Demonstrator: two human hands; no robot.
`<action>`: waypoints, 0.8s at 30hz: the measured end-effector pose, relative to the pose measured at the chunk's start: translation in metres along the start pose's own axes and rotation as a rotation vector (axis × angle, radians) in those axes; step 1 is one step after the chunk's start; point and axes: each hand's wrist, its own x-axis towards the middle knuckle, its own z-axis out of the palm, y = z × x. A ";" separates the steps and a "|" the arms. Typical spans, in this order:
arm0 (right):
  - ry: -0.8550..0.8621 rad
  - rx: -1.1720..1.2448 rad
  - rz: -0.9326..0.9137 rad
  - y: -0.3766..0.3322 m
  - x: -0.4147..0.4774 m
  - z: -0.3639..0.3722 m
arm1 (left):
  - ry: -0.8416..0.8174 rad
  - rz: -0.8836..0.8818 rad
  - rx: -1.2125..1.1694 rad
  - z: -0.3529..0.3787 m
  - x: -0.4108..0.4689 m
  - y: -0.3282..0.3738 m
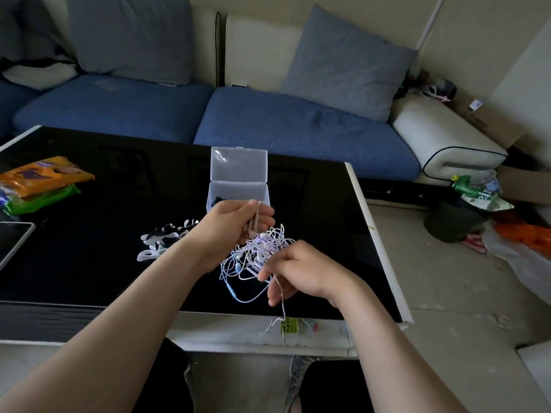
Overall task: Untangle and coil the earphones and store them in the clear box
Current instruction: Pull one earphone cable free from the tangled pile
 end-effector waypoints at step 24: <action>0.569 -0.005 -0.166 0.021 0.021 -0.021 | -0.447 0.024 -0.151 0.011 -0.004 0.001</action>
